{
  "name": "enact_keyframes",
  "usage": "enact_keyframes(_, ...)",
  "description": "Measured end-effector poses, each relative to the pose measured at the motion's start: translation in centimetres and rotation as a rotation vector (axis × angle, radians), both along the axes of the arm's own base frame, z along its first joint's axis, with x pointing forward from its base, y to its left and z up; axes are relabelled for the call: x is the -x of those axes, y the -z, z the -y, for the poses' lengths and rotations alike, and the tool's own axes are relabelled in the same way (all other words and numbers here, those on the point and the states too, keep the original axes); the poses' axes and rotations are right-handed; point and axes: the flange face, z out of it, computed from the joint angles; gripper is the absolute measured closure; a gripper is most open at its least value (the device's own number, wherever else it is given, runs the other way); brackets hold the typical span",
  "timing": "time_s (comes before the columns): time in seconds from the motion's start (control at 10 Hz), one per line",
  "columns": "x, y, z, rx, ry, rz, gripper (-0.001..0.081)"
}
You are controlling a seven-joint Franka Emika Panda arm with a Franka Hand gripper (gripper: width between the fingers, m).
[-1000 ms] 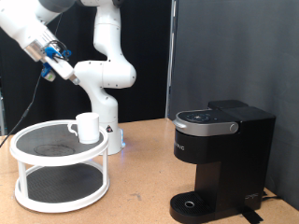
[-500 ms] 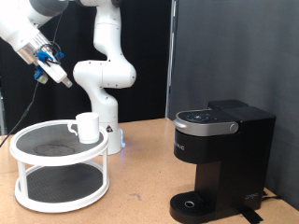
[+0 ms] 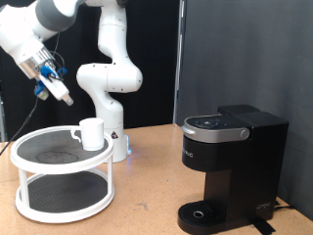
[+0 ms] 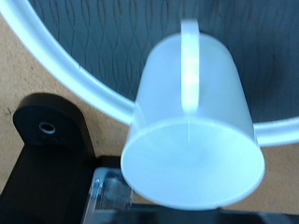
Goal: Make a cup of coffee with the keurig machine
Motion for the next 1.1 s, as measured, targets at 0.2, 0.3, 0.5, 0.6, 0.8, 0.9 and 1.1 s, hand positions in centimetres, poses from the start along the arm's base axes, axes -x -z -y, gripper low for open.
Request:
enact_keyframes(0.2, 0.2, 2.0, -0.3, 0.014, 0.005, 0.006, 0.0677)
enact_keyframes(0.3, 0.3, 2.9, -0.4, 0.014, 0.001, 0.004, 0.0508)
enact_keyframes(0.5, 0.4, 4.4, -0.6, 0.017, -0.007, 0.001, 0.0366)
enact_keyframes(0.6, 0.5, 5.1, -0.6, 0.021, -0.013, 0.003, 0.0232)
enact_keyframes(0.8, 0.7, 6.4, -0.8, 0.025, -0.021, 0.012, 0.0109)
enact_keyframes(0.9, 0.8, 6.9, -1.0, 0.021, -0.023, 0.016, 0.0078)
enact_keyframes(1.1, 0.9, 7.5, -1.4, 0.003, -0.028, 0.029, 0.0073)
